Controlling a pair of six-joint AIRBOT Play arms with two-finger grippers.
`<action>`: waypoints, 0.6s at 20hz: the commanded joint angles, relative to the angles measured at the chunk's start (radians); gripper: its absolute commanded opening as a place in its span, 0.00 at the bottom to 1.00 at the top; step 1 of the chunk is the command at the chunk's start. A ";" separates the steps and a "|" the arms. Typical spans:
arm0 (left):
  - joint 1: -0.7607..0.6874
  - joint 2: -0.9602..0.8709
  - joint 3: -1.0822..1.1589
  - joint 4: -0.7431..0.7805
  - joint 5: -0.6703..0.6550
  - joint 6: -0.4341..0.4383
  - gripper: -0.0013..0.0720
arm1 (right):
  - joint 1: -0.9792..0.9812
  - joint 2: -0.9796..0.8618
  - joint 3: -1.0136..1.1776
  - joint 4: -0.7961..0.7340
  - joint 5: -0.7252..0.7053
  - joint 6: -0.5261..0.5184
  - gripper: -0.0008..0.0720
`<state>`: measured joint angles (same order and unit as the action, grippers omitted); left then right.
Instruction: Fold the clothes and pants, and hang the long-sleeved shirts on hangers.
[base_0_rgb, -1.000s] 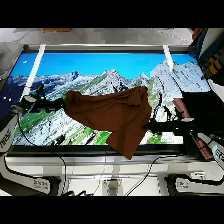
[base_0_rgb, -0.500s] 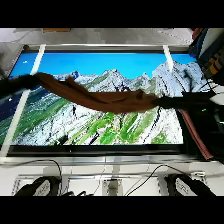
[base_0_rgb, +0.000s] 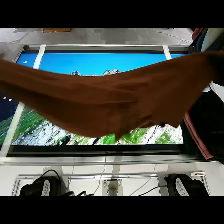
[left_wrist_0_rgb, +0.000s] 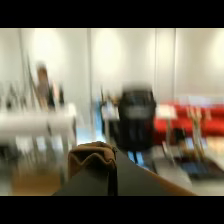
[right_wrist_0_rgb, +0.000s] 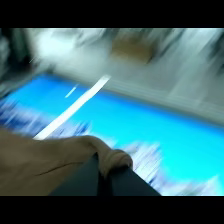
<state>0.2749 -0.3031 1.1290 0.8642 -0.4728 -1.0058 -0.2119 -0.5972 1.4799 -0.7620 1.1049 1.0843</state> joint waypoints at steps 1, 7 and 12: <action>0.001 0.106 0.000 0.002 0.050 0.004 0.04 | 0.000 0.080 0.069 -0.113 -0.101 0.081 0.03; 0.001 -0.108 -0.063 0.002 -0.265 -0.025 0.04 | 0.000 -0.152 0.040 -0.183 0.040 0.230 0.03; -0.058 -0.618 -0.125 -0.003 -0.304 -0.020 0.04 | 0.008 -0.571 0.011 -0.131 0.193 0.287 0.03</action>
<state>0.2489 -0.6765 1.0279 0.8669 -0.7513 -1.0325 -0.2096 -0.9607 1.5009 -0.9222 1.2232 1.3296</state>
